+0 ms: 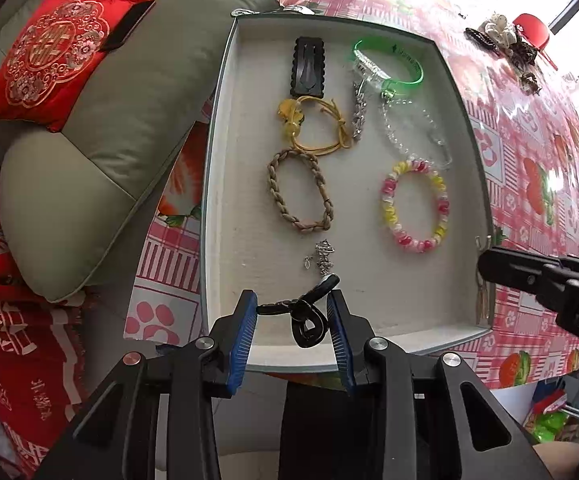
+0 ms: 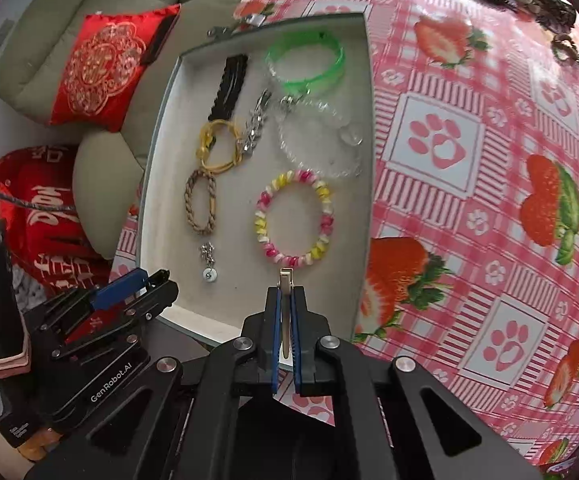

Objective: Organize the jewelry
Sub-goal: 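Carry both items into the white tray and open both tools to release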

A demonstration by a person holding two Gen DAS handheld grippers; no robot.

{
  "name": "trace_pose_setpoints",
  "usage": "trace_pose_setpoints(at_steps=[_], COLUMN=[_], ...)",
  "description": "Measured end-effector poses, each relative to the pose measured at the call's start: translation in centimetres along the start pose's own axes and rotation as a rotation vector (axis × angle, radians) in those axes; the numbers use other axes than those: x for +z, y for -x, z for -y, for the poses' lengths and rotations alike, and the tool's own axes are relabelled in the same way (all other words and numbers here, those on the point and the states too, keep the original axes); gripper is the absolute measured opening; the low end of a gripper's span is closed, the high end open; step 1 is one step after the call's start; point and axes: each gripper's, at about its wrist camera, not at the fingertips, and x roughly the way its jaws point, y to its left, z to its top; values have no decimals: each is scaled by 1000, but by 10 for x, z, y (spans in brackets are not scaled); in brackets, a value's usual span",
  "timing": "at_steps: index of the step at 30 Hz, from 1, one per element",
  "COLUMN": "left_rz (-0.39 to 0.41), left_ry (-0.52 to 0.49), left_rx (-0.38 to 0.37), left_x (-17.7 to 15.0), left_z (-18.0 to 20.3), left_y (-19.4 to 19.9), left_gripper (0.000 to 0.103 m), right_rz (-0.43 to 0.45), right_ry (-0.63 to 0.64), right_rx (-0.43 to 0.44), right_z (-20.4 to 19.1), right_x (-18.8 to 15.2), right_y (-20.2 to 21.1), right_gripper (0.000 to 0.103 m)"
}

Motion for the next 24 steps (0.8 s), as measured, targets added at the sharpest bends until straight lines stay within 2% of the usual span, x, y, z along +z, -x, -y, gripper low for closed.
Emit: trace_pose_setpoints(at_steps=[15, 24], left_rz=[-24, -2], left_ry=[-5, -10], left_rx=[17, 17], left_x=[7, 15], left_z=[1, 6], left_y=[-31, -41], left_gripper=[43, 43], right_rz=[-65, -24], right_ry=[0, -5], right_rx=[-31, -66], right_z=[2, 6], right_x=[3, 14], right_y=[-48, -48], right_gripper=[5, 5])
